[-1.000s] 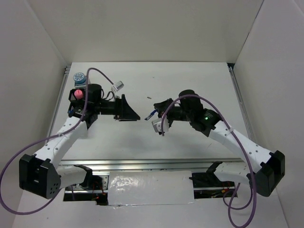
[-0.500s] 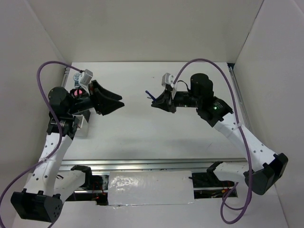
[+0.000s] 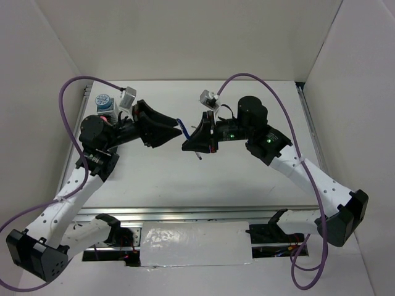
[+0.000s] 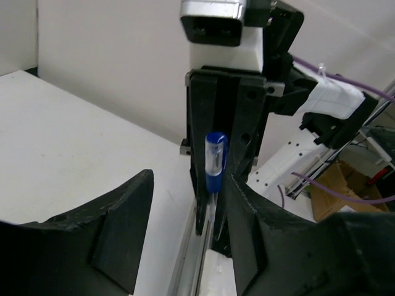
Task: Sort the stationery into containers
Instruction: Place the pen in the storage box.
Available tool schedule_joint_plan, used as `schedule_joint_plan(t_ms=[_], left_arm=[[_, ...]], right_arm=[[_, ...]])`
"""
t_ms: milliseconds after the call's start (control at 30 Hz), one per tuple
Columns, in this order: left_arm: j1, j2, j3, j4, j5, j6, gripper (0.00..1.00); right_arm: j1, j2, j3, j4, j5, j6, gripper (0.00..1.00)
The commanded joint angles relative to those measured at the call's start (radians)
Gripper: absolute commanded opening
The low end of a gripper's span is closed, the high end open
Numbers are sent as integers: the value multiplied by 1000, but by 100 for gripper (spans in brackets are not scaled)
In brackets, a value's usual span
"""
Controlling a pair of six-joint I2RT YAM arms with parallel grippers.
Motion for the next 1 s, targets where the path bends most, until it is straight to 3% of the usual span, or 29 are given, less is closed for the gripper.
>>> schedule_joint_plan(t_ms=[0, 167, 367, 467, 500, 533, 567, 633, 700, 767, 800, 900, 967], left_arm=[[-39, 14, 49, 163, -39, -59, 60], [-51, 25, 55, 212, -59, -107, 58], [-51, 38, 74, 247, -74, -148, 42], [-56, 41, 85, 220, -79, -156, 20], [-56, 43, 89, 206, -82, -161, 6], [-59, 40, 92, 184, -91, -161, 3], [-59, 41, 98, 161, -94, -161, 2], [-51, 32, 120, 65, -105, -135, 0], [-27, 19, 149, -80, -118, -77, 0], [5, -9, 161, -170, -143, -24, 0], [45, -23, 166, -223, -166, 52, 0], [142, -61, 227, -604, -328, 264, 0], [220, -78, 240, -700, -446, 429, 0]], right_arm=[[12, 1, 49, 78, -18, 54, 0], [22, 9, 55, 84, -26, 56, 0], [34, 17, 47, 93, -24, 57, 0], [36, 23, 52, 101, -21, 62, 0], [38, 27, 58, 102, -21, 65, 0], [36, 29, 64, 101, -12, 67, 0], [35, 34, 70, 92, -2, 70, 17], [27, 41, 96, 64, 20, 70, 33], [-1, 44, 124, 44, 46, 86, 60], [-30, 44, 148, -6, 84, 99, 74], [-50, 50, 180, -25, 81, 99, 77], [-181, 70, 259, -143, 43, 114, 83], [-241, 81, 286, -177, 0, 111, 85]])
